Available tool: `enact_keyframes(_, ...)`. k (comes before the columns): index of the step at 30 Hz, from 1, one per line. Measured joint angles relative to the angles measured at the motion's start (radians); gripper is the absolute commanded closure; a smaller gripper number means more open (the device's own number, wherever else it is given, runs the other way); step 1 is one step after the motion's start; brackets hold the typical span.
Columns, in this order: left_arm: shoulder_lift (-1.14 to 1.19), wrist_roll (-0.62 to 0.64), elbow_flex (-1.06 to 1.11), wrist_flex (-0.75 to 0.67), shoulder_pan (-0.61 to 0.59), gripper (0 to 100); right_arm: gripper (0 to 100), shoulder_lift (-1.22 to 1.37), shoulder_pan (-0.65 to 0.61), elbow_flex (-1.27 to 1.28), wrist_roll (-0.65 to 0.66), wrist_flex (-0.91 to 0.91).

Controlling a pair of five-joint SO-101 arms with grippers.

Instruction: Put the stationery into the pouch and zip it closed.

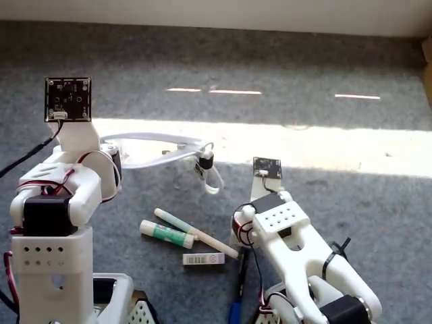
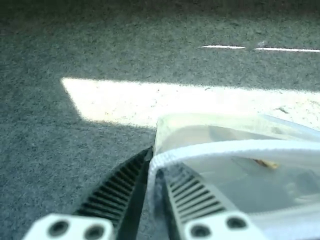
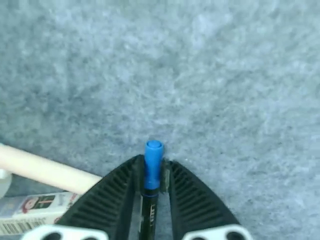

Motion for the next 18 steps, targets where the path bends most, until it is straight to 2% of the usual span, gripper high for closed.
enact_keyframes(4, 0.000, 0.000, 0.000, 0.000, 0.000, 99, 99.3, 0.000, 0.000, -0.018, 0.000, 0.087)
enact_keyframes(18, 0.000, 0.000, 0.000, 0.000, 0.000, 99, 99.3, 0.002, 0.000, -0.379, 0.000, 0.423)
